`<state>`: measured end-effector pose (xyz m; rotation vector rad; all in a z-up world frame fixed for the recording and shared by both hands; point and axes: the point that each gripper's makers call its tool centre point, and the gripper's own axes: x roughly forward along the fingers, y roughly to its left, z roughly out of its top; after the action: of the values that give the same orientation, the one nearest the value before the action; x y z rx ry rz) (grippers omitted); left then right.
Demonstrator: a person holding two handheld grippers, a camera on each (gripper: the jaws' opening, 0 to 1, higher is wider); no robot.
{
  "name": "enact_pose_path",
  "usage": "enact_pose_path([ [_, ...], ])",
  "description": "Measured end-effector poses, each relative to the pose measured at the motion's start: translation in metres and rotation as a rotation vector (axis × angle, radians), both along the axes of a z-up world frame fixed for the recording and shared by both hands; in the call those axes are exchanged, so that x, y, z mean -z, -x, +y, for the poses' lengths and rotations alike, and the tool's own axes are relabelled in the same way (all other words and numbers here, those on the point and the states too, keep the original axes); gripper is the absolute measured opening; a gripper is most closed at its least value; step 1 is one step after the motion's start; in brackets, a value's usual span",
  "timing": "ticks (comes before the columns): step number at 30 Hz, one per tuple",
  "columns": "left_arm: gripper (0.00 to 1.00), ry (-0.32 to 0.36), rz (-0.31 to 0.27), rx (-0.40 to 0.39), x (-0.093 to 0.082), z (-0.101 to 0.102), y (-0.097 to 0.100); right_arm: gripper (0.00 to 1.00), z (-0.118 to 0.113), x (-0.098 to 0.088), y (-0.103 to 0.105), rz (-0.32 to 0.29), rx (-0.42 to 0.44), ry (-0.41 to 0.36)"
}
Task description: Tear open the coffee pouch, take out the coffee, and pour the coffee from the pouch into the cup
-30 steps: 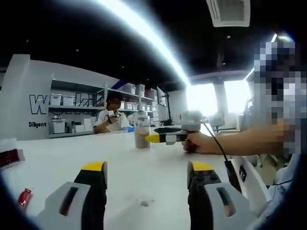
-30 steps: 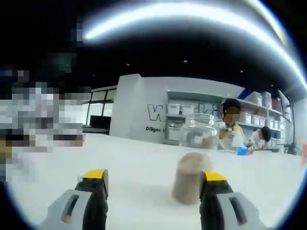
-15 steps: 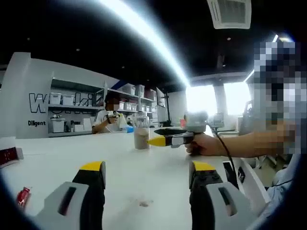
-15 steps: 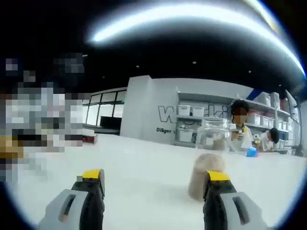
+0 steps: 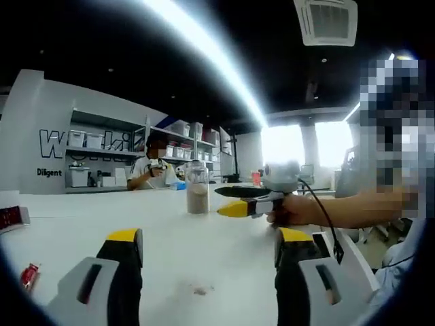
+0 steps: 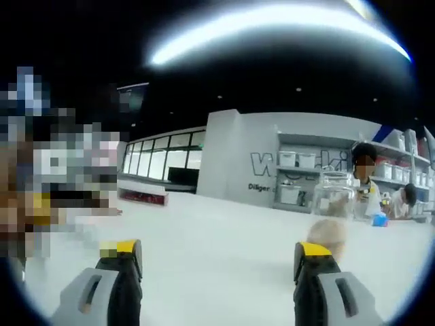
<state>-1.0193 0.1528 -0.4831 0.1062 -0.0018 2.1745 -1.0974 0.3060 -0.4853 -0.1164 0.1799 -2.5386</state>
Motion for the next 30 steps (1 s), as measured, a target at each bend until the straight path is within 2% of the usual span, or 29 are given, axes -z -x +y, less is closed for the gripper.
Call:
enact_pose_path([
  [7, 0.88, -0.021, -0.005, 0.017, -0.003, 0.002, -0.002, 0.95, -0.013, -0.002, -0.016, 0.007, -0.075, 0.012],
  [14, 0.9, -0.026, -0.008, 0.034, -0.003, 0.004, -0.003, 0.95, -0.03, 0.001, -0.029, -0.011, -0.165, 0.005],
  [24, 0.95, -0.045, -0.025, 0.06, -0.004, 0.007, -0.007, 0.95, -0.057, -0.004, -0.065, 0.02, -0.342, 0.016],
  [30, 0.95, -0.038, -0.026, 0.05, -0.003, 0.006, -0.006, 0.95, -0.064, -0.005, -0.076, 0.017, -0.401, 0.028],
])
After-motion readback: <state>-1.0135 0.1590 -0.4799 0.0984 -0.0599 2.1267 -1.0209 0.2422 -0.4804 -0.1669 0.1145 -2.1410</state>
